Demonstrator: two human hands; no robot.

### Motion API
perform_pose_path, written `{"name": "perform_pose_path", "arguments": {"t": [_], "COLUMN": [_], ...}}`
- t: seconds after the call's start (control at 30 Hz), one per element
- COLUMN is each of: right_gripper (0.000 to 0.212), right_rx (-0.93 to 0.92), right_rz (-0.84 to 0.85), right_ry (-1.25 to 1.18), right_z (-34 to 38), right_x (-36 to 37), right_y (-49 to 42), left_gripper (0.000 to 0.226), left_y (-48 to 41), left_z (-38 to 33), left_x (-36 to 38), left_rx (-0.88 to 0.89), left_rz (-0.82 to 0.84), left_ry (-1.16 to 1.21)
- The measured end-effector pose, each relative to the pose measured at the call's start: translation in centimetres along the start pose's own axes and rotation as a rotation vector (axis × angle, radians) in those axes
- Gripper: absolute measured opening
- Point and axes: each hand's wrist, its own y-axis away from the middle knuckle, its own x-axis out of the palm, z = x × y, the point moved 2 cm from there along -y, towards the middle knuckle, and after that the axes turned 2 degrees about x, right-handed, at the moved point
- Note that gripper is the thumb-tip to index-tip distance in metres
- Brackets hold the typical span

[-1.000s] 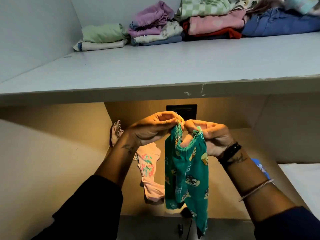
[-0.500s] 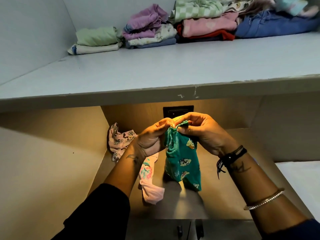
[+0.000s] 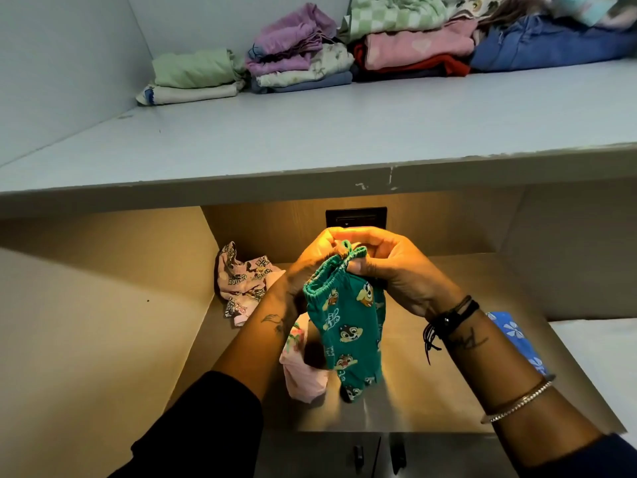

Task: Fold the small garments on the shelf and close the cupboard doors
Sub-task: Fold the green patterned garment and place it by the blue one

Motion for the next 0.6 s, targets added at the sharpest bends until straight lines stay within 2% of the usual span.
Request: {"name": "perform_pose_path", "arguments": {"t": [0.07, 0.13, 0.2, 0.3, 0.37, 0.43, 0.5, 0.6], "right_gripper": [0.039, 0.026, 0.015, 0.010, 0.016, 0.023, 0.034, 0.066], "right_rx": [-0.029, -0.070, -0.107, -0.136, -0.140, -0.132, -0.098, -0.002], "right_rz": [-0.013, -0.070, -0.141, -0.212, -0.230, -0.176, -0.083, 0.094], "right_ry": [0.006, 0.034, 0.104, 0.314, 0.477, 0.478, 0.308, 0.088], "right_z": [-0.4, -0.5, -0.4, -0.3, -0.2, -0.3, -0.6, -1.7], "right_x": [0.1, 0.0, -0.3, -1.0, -1.4, -1.3, -1.0, -1.0], "right_y": [0.0, -0.2, -0.4, -0.8, -1.1, -1.2, -1.2, -1.2], "left_gripper": [0.028, 0.026, 0.034, 0.056, 0.040, 0.031, 0.016, 0.008], "left_y": [-1.1, -2.1, -3.2, -2.3, -1.9, -1.6, -1.3, -0.6], "left_z": [-0.3, -0.9, -0.7, -1.7, -2.8, -3.4, -3.6, -3.9], "left_x": [0.1, -0.2, -2.1, -3.6, -3.4, -2.8, -2.4, -2.3], "left_rx": [-0.045, 0.000, 0.159, 0.208, 0.240, 0.276, 0.344, 0.385], "left_rz": [0.073, 0.160, 0.154, 0.204, 0.295, 0.307, 0.235, 0.195], "left_ry": [-0.013, -0.031, -0.175, -0.389, -0.637, -0.833, -0.882, -0.800]}}
